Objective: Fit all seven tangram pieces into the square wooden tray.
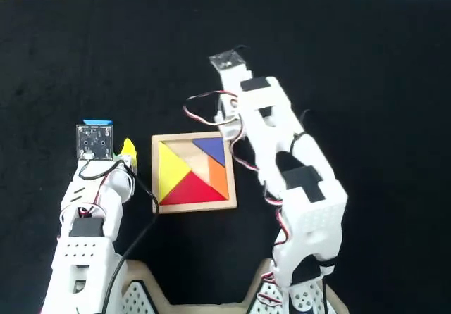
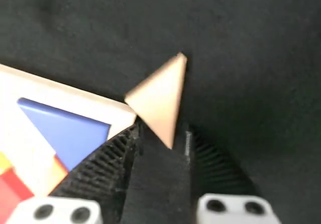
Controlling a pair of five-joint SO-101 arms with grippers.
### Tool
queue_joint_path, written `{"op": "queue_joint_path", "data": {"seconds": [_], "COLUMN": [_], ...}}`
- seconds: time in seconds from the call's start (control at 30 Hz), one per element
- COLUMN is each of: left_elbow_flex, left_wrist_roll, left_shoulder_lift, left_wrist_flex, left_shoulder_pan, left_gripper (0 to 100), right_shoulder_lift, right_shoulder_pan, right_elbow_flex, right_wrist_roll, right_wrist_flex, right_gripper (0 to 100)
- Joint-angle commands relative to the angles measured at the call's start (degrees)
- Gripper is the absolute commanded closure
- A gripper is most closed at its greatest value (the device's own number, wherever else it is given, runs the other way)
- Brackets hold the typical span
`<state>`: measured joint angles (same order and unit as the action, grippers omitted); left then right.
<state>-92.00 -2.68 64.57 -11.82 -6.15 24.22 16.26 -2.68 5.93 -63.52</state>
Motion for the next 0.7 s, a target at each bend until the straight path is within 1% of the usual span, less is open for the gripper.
{"op": "queue_joint_path", "data": {"seconds": [0.0,0.07,0.2,0.47,0.67], "left_elbow_flex": [1.19,1.19,1.19,1.19,1.19], "left_wrist_roll": [-0.44,-0.44,-0.53,-0.53,-0.53], "left_shoulder_lift": [0.26,0.26,0.26,0.26,0.26], "left_wrist_flex": [1.49,1.49,1.49,1.49,1.49], "left_shoulder_pan": [0.48,0.48,0.48,0.48,0.48], "left_gripper": [88,88,88,88,88], "right_shoulder_lift": [-2.86,-2.95,-2.24,2.15,2.33], "right_shoulder_pan": [3.96,4.66,4.57,1.49,1.41], "right_elbow_flex": [4.09,5.41,6.9,7.52,7.08], "right_wrist_roll": [-5.8,-7.82,-8.0,-7.56,-6.07], "right_wrist_flex": [-1.14,-1.14,-0.79,-1.05,-0.7], "right_gripper": [75.3,74.4,74.4,74.4,74.4]}}
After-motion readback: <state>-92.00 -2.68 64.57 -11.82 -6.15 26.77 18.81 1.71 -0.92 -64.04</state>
